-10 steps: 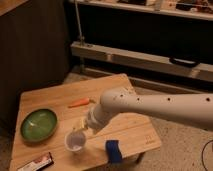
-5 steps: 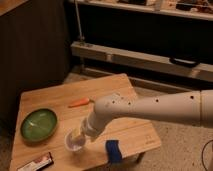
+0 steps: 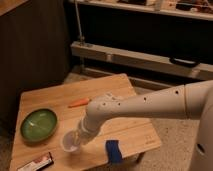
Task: Place the ceramic cup in the ceramic bowl
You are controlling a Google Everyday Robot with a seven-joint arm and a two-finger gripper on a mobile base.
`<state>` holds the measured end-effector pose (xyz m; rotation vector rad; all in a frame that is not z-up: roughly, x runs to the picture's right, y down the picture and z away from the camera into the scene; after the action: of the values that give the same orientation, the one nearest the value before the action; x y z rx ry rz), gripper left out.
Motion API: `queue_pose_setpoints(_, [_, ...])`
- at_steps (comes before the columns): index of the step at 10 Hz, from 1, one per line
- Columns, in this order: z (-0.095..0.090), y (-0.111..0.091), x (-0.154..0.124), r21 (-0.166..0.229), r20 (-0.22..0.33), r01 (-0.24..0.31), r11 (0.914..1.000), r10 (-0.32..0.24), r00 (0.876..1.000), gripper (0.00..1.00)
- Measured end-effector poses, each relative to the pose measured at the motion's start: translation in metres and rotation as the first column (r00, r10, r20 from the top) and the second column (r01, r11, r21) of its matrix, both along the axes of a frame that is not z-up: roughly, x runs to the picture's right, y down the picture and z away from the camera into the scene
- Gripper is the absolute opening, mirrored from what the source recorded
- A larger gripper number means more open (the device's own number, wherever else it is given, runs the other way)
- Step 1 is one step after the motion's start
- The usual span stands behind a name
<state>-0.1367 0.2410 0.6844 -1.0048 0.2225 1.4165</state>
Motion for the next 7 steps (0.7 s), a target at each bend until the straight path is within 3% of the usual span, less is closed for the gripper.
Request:
queue_pose_setpoints(2, [0.003,0.002,-0.002,-0.014,-0.018,0.014,0.9998,-0.014,1.0,0.0])
queue_pose_setpoints(7, [0.006,0.001,-0.016,-0.041,-0.036,0.072,0.9966,-0.073,0.997,0.0])
